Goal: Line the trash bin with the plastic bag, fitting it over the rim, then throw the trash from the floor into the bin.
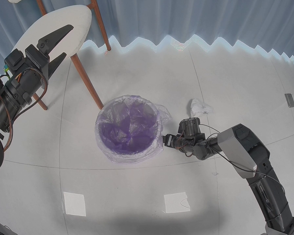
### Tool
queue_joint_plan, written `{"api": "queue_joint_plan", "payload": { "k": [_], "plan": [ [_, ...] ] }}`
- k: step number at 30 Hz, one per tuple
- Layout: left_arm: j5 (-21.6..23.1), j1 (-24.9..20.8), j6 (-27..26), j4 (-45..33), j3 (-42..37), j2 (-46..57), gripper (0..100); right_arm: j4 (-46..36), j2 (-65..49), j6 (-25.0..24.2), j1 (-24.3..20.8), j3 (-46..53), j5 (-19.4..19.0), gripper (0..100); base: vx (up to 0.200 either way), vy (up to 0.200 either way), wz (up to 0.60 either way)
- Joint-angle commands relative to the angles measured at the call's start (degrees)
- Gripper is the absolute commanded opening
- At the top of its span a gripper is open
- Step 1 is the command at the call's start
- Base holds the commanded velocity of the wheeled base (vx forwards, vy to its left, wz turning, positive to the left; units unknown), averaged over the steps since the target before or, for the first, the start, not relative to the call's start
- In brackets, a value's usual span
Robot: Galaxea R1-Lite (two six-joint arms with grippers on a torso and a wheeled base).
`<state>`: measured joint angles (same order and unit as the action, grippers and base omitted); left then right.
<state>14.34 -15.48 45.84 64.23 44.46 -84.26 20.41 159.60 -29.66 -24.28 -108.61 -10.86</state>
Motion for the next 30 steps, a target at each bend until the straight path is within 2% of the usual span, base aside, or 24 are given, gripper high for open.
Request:
{"api": "queue_joint_plan", "payload": {
  "k": [1, 5, 9, 10, 11, 14, 15, 18, 19, 20, 21, 22, 24, 25, 26, 27, 28, 30],
  "plan": [
    [-0.01, -0.51, -0.05, 0.02, -0.51, 0.06, 100, -2.21, 0.19, 0.22, 0.55, -1.26, 2.07, 100, 0.000, 0.000, 0.00],
    [-0.01, -0.43, 0.04, 0.10, -0.16, 0.41, 100, -2.57, -8.16, -0.40, 2.14, 10.08, 1.72, 100, 0.000, 0.000, 0.00],
    [-0.01, -0.60, -0.05, 0.02, -0.43, 1.29, 100, -1.95, -16.51, 0.92, 2.93, 24.49, -0.74, 100, 0.000, 0.000, 0.00],
    [-0.01, -0.60, -0.05, 0.02, -0.43, 1.29, 100, -1.95, -16.51, 0.92, 2.93, 24.49, -0.74, 100, 0.000, 0.000, 0.00],
    [-0.01, -1.22, -0.05, 0.02, -0.51, 1.29, 100, -1.77, -19.59, 3.12, 2.93, 30.65, -1.35, 100, 0.000, 0.000, 0.00],
    [-0.01, -1.92, -0.05, 0.02, -0.87, 1.29, 100, 1.74, -22.49, 7.60, 2.57, 40.93, -2.94, 100, 0.000, 0.000, 0.00],
    [-0.01, -1.92, -0.05, 0.02, -0.95, 1.29, 100, 3.85, -22.75, 8.30, 2.40, 43.30, -3.20, 100, 0.000, 0.000, 0.00],
    [-0.01, -1.92, -0.05, 0.02, -0.87, 1.38, 100, 19.06, -21.87, 8.39, -0.24, 52.36, -3.29, 100, 0.000, 0.000, 0.00],
    [-0.01, -1.92, -0.05, 0.02, -0.87, 1.38, 100, 19.06, -21.87, 8.39, -0.24, 52.36, -3.29, 100, 0.000, 0.000, 0.00],
    [-0.01, -1.92, -0.05, 0.02, -0.95, 1.38, 100, 28.99, -20.20, 8.21, -1.56, 56.57, -3.38, 100, 0.000, 0.000, 0.00],
    [-0.01, -1.92, -0.05, 0.02, -0.95, 1.38, 100, 29.78, -20.12, 8.21, -1.64, 56.84, -3.38, 100, 0.000, 0.000, 0.00],
    [-0.01, -1.92, -0.05, 0.02, -0.95, 1.38, 100, 37.51, -19.15, 7.86, -2.87, 60.27, -4.08, 100, 0.000, 0.000, 0.00],
    [-0.01, -1.92, -0.05, 0.02, -0.87, 1.38, 100, 43.31, -18.89, 7.07, -4.19, 63.43, -5.84, 100, 0.000, 0.000, 0.00],
    [-0.01, -1.92, -0.05, 0.02, -0.87, 1.38, 100, 43.93, -18.89, 6.90, -4.37, 63.87, -6.10, 100, 0.000, 0.000, 0.00],
    [-0.01, -1.92, -0.05, 0.02, -0.87, 1.38, 100, 46.57, -19.24, 5.67, -5.60, 66.33, -8.30, 100, 0.000, 0.000, 0.00],
    [-0.01, -1.92, -0.05, 0.02, -0.87, 1.38, 100, 46.57, -19.24, 5.67, -5.60, 66.33, -8.30, 100, 0.000, 0.000, 0.00],
    [-0.01, -1.92, -0.05, 0.02, -0.87, 1.47, 100, 49.38, -19.59, 3.47, -6.39, 68.00, -10.67, 100, 0.000, 0.000, 0.00],
    [0.08, -1.92, 0.04, 0.02, -0.78, 1.82, 100, 53.25, -19.24, 0.39, -7.01, 68.35, -12.17, 100, 0.000, 0.000, 0.00]
  ]
}}
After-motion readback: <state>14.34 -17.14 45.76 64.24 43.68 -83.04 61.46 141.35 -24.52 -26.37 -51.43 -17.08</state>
